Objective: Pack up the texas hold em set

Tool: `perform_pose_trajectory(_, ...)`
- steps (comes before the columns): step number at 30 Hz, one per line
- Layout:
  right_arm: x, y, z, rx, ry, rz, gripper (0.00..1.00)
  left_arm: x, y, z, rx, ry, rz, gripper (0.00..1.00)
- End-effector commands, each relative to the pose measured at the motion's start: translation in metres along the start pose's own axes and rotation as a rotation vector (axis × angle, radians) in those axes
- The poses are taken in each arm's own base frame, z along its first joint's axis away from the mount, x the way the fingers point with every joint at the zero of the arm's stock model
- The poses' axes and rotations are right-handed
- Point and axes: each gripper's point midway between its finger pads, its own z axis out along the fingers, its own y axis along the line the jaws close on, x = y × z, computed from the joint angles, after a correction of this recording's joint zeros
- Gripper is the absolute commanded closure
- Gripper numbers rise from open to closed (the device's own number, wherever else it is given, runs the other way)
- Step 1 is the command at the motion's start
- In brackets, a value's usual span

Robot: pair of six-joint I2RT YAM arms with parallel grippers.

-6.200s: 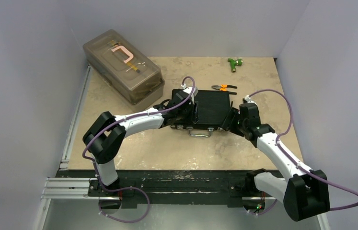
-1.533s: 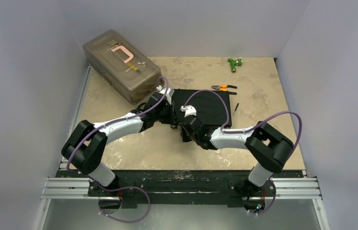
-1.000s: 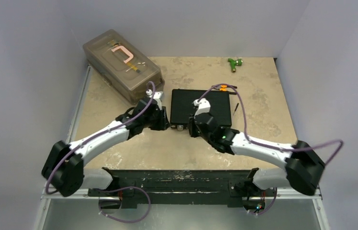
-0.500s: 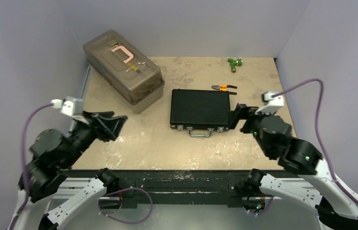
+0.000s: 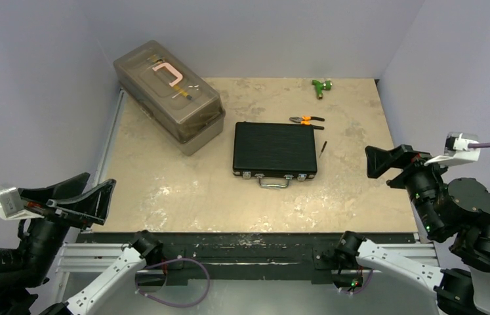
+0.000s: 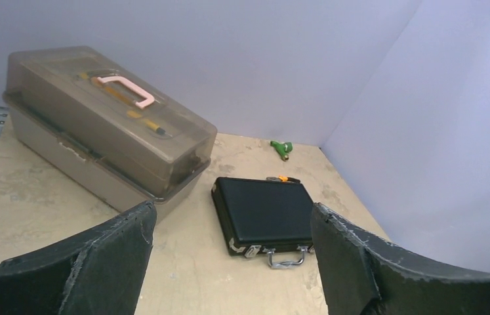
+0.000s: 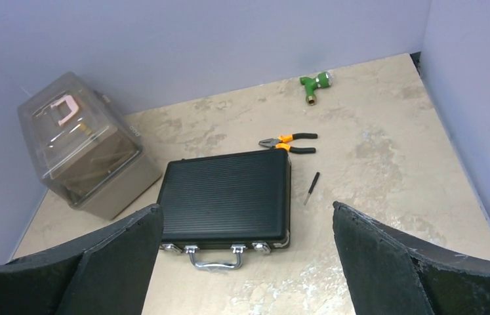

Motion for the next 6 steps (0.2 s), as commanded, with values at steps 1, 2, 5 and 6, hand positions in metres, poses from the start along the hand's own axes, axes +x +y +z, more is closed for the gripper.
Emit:
perform_pose_trajectory(1,-0.008,-0.010,-0.005,0.004,-0.046,0.011,0.01,-0.001,0.012,-0.002,-0.056,-0.004,0.049,0.15)
perform_pose_trajectory(2,-0.001,-0.009,-0.006,-0.012,-0.037,0.010,0.01,-0.001,0.013,-0.002,-0.061,-0.004,0.052,0.15)
perform_pose_trajectory(5,0.005,-0.010,0.003,0.021,-0.051,-0.018,0.01,0.000,0.014,-0.001,-0.068,-0.001,0.059,0.15)
perform_pose_trajectory(6,0.006,-0.015,0.004,0.063,-0.045,-0.014,0.01,0.001,0.014,0.000,-0.069,0.002,0.061,0.14)
